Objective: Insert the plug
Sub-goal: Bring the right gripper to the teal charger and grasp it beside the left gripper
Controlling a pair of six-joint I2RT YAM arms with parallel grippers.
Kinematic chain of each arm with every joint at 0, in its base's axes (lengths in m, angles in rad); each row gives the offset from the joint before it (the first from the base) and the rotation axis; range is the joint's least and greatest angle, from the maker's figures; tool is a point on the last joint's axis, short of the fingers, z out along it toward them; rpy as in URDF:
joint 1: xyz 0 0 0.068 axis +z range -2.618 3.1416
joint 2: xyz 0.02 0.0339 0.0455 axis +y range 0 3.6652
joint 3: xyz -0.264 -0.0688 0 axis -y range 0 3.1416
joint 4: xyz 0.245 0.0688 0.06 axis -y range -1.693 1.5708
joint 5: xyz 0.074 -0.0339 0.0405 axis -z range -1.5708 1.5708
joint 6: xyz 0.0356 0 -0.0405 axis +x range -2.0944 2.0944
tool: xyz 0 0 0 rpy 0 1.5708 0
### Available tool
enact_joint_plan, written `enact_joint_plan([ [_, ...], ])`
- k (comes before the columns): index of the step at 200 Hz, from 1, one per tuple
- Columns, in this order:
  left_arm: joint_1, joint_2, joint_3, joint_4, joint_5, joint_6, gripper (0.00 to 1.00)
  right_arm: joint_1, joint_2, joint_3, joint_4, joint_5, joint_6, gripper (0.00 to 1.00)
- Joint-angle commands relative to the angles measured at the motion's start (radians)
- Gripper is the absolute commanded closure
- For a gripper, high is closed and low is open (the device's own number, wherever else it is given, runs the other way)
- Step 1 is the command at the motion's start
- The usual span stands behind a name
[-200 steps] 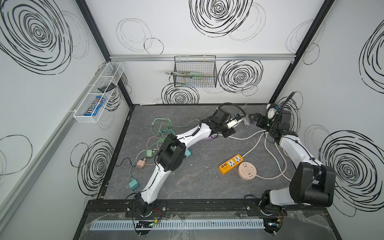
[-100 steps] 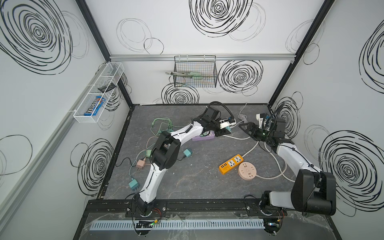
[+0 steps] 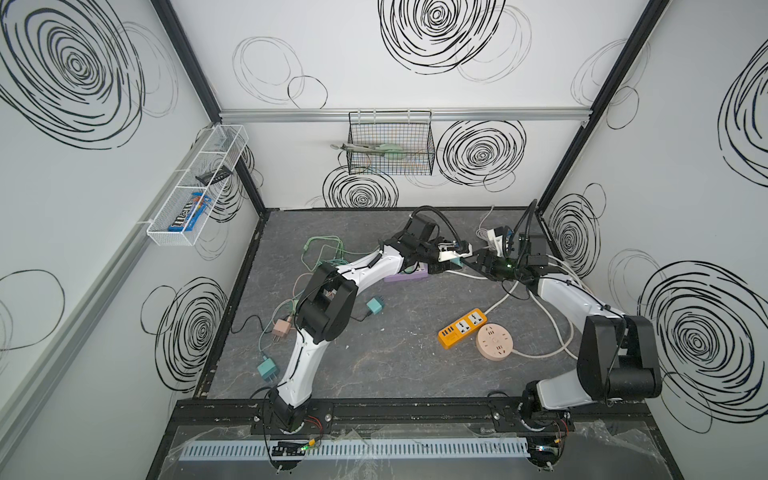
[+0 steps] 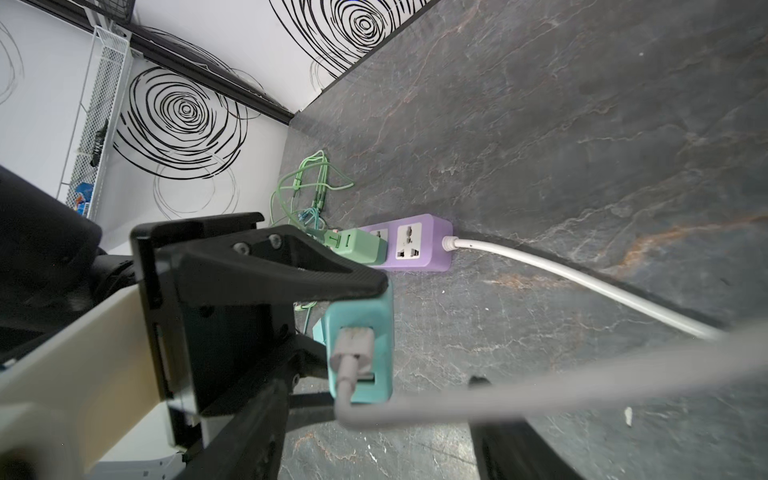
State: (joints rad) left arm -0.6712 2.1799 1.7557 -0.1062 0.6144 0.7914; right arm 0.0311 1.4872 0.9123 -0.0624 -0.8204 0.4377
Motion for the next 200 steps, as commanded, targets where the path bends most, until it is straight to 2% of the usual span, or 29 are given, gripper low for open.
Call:
enact_joint_plan([
  [1, -0.002, -0.063, -0.008, 0.027, 0.037, 0.048, 1.00, 0.019, 0.022, 0.051, -0.028, 0.001, -0.041, 0.33],
  [44, -0.012, -0.065, -0.010, 0.041, 0.020, 0.055, 1.00, 0.043, 0.066, 0.100, -0.079, -0.010, -0.083, 0.45],
  [76, -0.020, -0.069, -0.013, 0.029, 0.026, 0.060, 1.00, 0.055, 0.061, 0.105, -0.074, 0.029, -0.093, 0.49],
  [125, -0.024, -0.069, -0.015, 0.034, 0.031, 0.054, 1.00, 0.057, 0.056, 0.108, -0.075, 0.035, -0.095, 0.60],
  [137, -0.025, -0.068, -0.013, 0.033, 0.031, 0.052, 1.00, 0.058, 0.050, 0.101, -0.071, 0.035, -0.098, 0.66],
  [152, -0.025, -0.070, -0.010, 0.034, 0.034, 0.041, 0.98, 0.058, 0.048, 0.094, -0.065, 0.035, -0.101, 0.79],
  [174, -0.020, -0.082, -0.021, 0.064, 0.047, -0.012, 0.69, 0.057, 0.046, 0.103, -0.064, 0.058, -0.108, 0.92],
  [182, -0.015, -0.092, -0.037, 0.093, 0.046, -0.046, 0.56, 0.056, 0.044, 0.108, -0.054, 0.073, -0.108, 0.97],
  [187, -0.012, -0.102, -0.052, 0.116, 0.047, -0.070, 0.42, 0.056, 0.043, 0.109, -0.042, 0.084, -0.108, 1.00],
  [194, -0.008, -0.119, -0.077, 0.146, 0.047, -0.106, 0.24, 0.056, 0.040, 0.108, -0.018, 0.103, -0.104, 1.00],
  [198, -0.004, -0.131, -0.093, 0.164, 0.051, -0.122, 0.03, 0.056, 0.038, 0.106, -0.003, 0.117, -0.101, 1.00],
  [200, -0.003, -0.138, -0.103, 0.171, 0.054, -0.130, 0.02, 0.056, 0.037, 0.106, 0.005, 0.123, -0.099, 1.00],
])
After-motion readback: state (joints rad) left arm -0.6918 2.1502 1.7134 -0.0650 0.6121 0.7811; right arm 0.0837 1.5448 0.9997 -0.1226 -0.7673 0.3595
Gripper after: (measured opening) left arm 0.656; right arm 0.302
